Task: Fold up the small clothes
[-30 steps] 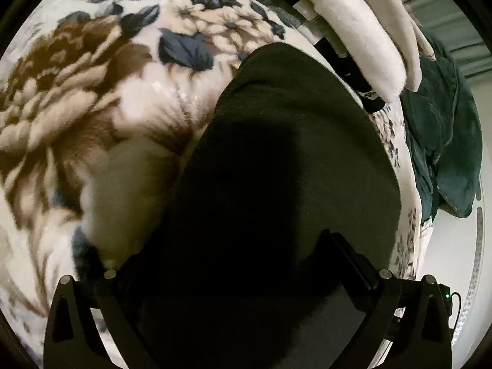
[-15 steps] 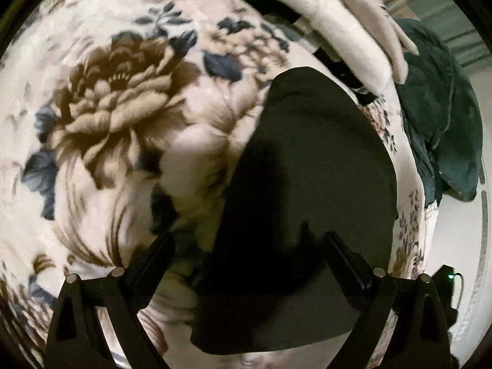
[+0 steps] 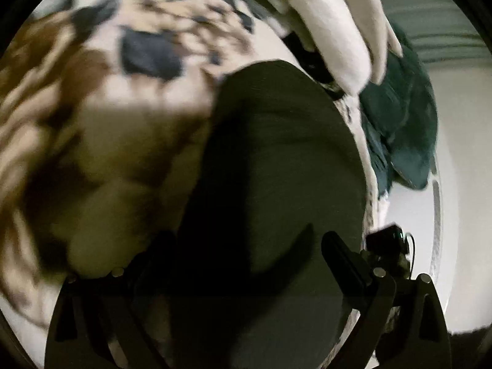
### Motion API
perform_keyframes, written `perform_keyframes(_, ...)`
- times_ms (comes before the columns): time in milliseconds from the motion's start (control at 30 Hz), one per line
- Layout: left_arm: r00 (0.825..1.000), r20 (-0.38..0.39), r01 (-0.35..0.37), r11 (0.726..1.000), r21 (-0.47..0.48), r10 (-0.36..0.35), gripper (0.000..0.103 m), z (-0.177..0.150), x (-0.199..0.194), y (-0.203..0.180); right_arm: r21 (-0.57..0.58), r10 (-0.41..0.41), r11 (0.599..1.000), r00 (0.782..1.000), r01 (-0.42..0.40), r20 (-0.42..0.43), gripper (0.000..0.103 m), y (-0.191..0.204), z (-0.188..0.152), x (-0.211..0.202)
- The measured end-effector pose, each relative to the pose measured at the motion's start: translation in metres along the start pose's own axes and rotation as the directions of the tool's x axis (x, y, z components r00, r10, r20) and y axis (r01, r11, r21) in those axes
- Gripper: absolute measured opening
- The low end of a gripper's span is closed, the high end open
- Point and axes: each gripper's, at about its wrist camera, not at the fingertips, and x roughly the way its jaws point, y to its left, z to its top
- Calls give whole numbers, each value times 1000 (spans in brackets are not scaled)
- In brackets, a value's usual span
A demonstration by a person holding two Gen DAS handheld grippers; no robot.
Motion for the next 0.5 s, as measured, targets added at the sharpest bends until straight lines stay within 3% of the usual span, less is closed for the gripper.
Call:
perform_keyframes(167, 998, -54, 28, 998, 47, -26, 97, 9, 12, -9, -26, 30, 999, 997, -32, -68, 63, 9, 8, 37)
perform_keyframes(300, 999, -35, 38, 996, 76, -36, 97, 8, 16, -18, -31, 23, 999, 997, -25, -69, 63, 13, 9, 49)
perform_keyframes(333, 999, -26, 32, 996, 82, -30, 89, 7, 17, -19, -34, 9, 999, 998, -11, -58, 61, 15, 8, 50)
perform_keyframes(367, 1000, -12, 20, 996, 87, -19, 39, 7, 16, -20, -34, -7, 999, 999, 5, -45, 52, 17, 7, 50)
perform_keyframes(400, 1000, -12, 30, 996, 79, -29, 24, 6, 16, -20, -31, -41, 999, 999, 41, -24, 43, 19, 5, 49)
perform_keyframes(433, 999, -9, 42, 998, 47, -42, 23, 6, 15, -17, -22, -56, 998, 998, 56, -12, 30, 19, 3, 48)
perform_keyframes(500, 1000, 6, 30, 999, 35, -30, 21, 5, 16, -22, -14, -87, 996, 996, 87, 25, 23, 24, -3, 45)
